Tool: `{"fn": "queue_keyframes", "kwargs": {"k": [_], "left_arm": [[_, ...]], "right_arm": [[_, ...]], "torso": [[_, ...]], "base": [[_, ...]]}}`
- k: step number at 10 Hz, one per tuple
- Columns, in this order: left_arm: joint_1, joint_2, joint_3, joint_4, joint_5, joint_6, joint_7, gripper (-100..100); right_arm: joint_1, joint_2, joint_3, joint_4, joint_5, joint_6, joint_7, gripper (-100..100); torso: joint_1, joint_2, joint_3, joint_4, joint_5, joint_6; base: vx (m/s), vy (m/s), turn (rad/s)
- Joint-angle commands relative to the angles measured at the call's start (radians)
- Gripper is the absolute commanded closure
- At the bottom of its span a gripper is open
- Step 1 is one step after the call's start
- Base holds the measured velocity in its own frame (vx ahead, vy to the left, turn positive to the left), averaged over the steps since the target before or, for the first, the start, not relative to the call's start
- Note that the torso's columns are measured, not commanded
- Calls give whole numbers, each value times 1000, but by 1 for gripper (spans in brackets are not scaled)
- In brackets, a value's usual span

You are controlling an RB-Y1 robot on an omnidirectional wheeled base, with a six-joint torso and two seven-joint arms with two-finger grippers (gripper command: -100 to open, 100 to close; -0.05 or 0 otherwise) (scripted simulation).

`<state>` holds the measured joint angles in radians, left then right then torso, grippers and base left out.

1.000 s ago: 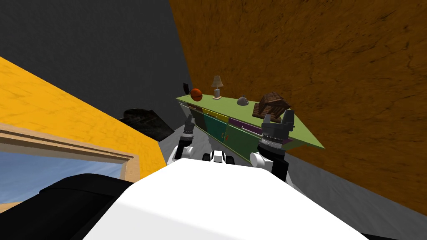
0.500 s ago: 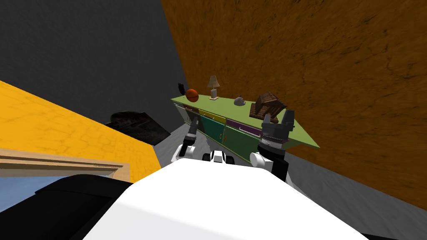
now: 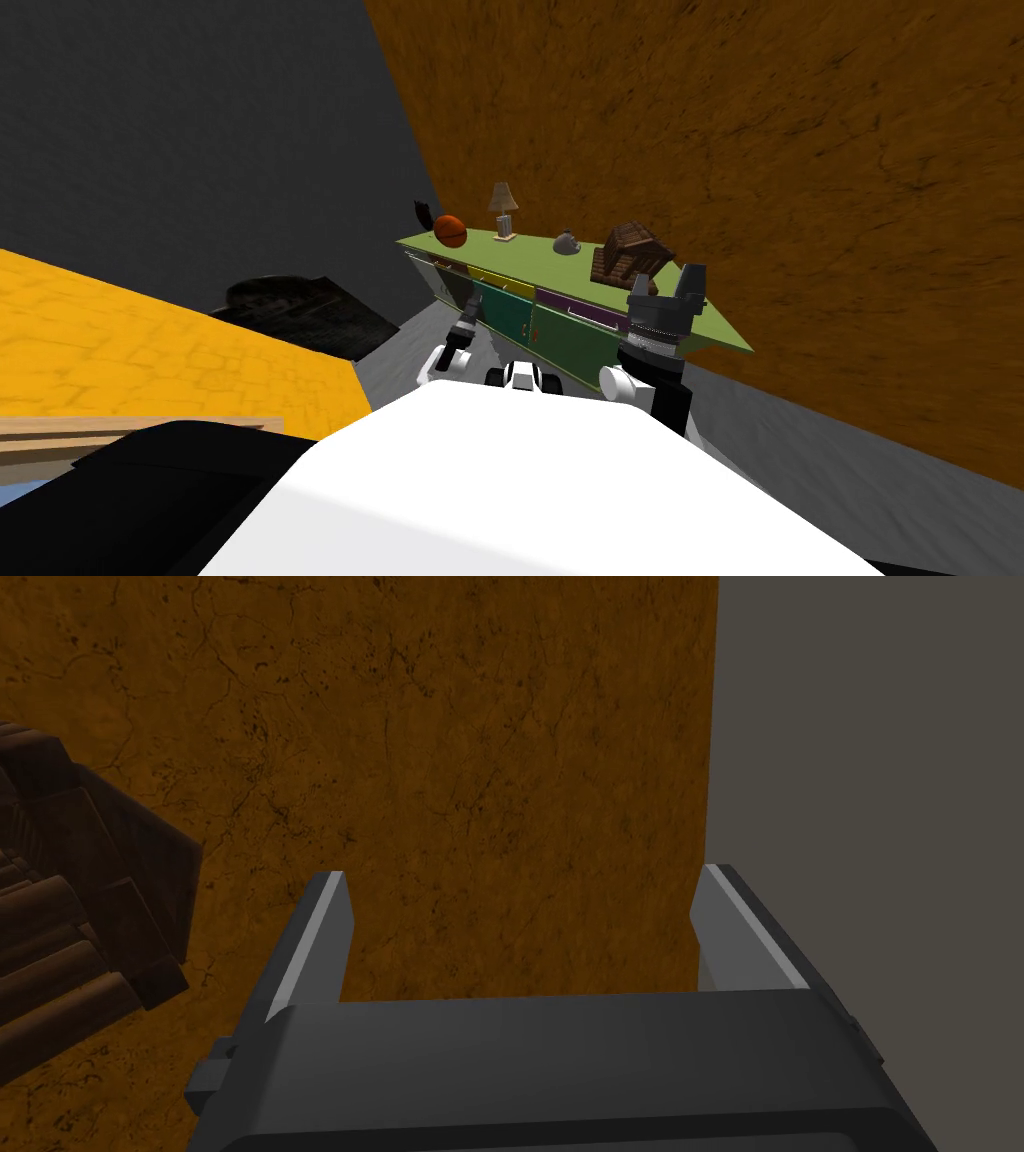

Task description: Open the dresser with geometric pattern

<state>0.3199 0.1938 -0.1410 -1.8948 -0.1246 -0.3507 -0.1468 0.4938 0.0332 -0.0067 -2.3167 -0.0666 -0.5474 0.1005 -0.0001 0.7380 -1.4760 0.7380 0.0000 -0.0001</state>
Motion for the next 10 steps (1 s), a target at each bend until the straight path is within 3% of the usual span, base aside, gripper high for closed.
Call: {"fn": "queue_keyframes", "kwargs": {"k": [1,8,10], "left_arm": [[-21,21,-16,45,-15,23,-4,-100],[-84,85,-64,191,-60,82,-11,-100],[-90,85,-65,199,-62,84,-11,-100]], "right_arm": [[0,0,0,0,0,0,0,0],[0,0,0,0,0,0,0,0],[0,0,0,0,0,0,0,0]], "torso": [[0,0,0,0,0,0],[0,-1,0,0,0,0],[0,1,0,0,0,0]], "base": [[51,-16,-68],[52,-9,-102],[39,-2,-43]]}}
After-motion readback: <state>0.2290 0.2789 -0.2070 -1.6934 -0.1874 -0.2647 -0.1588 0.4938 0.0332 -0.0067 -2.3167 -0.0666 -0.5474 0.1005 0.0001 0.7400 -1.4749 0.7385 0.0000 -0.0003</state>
